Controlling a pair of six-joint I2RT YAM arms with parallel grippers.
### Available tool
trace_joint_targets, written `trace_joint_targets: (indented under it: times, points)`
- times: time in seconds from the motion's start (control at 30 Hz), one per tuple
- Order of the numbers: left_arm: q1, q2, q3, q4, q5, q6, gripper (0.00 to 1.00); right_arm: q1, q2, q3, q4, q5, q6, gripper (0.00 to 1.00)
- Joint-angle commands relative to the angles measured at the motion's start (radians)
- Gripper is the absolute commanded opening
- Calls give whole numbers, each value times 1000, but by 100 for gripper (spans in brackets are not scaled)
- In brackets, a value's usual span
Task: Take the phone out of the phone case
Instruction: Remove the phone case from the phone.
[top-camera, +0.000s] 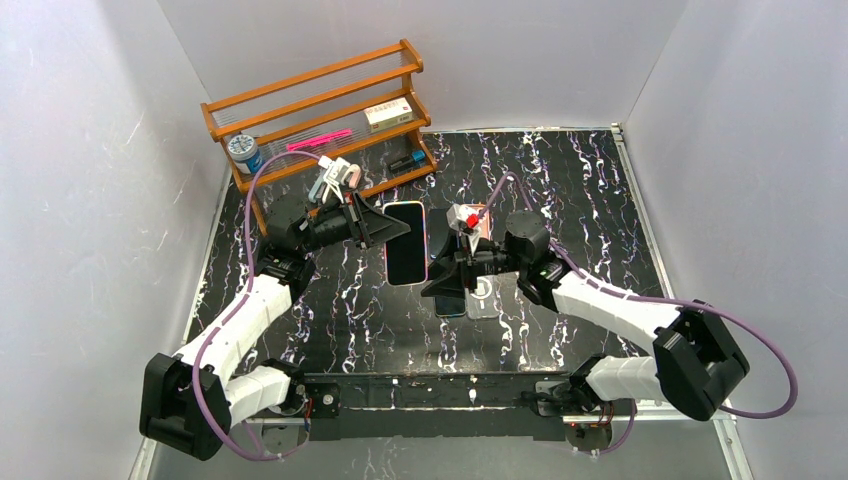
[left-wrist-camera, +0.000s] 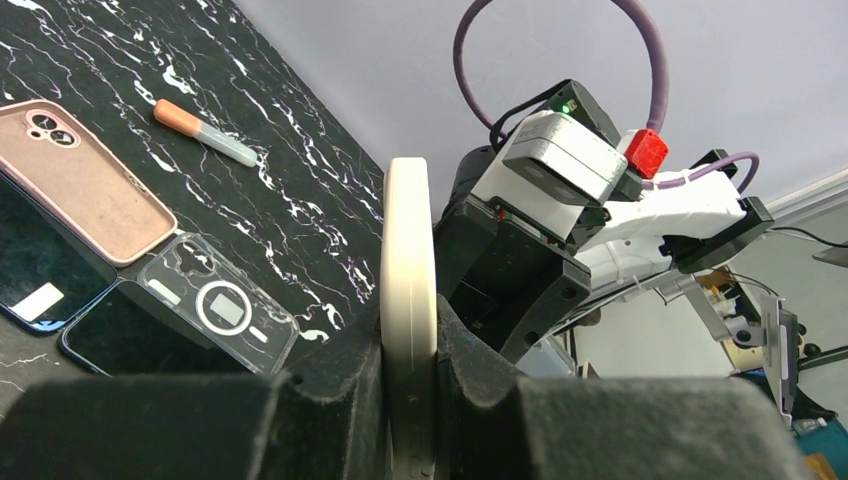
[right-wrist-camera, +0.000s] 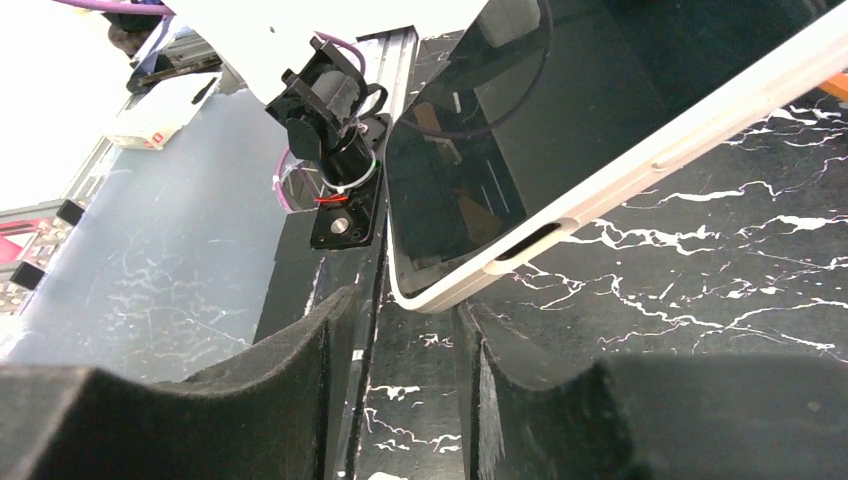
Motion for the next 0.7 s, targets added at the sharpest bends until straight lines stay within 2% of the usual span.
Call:
trace_joint_targets:
  times: [0.0,0.17,0.53,0.67]
  points:
    - [-2,-36,41,45,29,2,0,-5,17,56,84,-38,30,46]
    - [-4,-39,39,45,36,4,0,-4,37,68,109,-67,51,40]
    - [-20,-53,35,50,23,-7,0,-4,94,97,146,-98,91,15]
    - [-22,-66,23,53,15,12,0,-5,103,98,166,-105,122,27]
